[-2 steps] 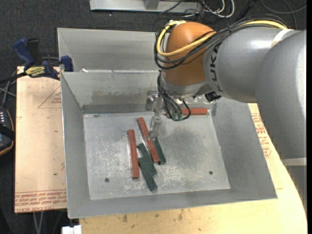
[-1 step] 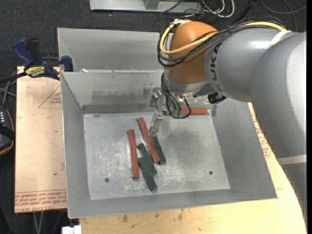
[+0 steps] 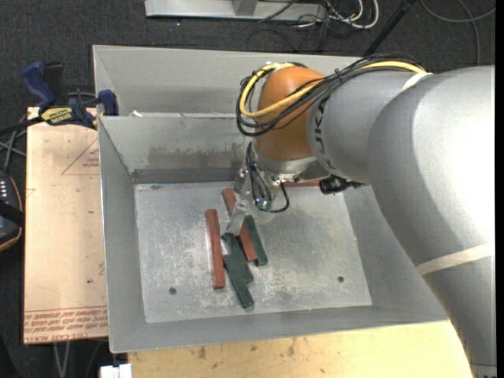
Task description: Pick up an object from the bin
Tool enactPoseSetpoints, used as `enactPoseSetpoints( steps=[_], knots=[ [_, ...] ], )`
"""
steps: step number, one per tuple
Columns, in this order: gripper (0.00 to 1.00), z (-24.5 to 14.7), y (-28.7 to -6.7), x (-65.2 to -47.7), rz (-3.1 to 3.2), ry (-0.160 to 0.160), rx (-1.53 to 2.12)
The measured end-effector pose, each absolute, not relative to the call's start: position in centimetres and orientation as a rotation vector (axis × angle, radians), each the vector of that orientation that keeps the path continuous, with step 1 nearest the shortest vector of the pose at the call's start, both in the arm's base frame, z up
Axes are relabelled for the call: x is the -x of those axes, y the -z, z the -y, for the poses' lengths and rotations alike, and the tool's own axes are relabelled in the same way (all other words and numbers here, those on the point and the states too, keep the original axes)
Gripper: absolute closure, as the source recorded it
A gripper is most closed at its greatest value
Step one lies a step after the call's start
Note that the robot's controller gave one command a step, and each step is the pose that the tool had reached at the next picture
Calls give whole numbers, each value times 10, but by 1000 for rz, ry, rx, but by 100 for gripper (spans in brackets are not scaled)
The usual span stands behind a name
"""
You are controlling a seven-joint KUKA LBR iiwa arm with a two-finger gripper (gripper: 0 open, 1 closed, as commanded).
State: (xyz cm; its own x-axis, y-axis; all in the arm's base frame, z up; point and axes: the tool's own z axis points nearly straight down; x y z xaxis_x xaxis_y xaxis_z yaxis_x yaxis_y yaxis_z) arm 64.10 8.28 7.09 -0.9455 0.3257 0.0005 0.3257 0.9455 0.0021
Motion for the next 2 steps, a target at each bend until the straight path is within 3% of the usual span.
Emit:
enactPoseSetpoints(
  steps=[1,2],
  knots=[
    [100,-69,-74,-629,3078,9,687],
    [100,-69,-74,-629,3078,9,687]
  ],
)
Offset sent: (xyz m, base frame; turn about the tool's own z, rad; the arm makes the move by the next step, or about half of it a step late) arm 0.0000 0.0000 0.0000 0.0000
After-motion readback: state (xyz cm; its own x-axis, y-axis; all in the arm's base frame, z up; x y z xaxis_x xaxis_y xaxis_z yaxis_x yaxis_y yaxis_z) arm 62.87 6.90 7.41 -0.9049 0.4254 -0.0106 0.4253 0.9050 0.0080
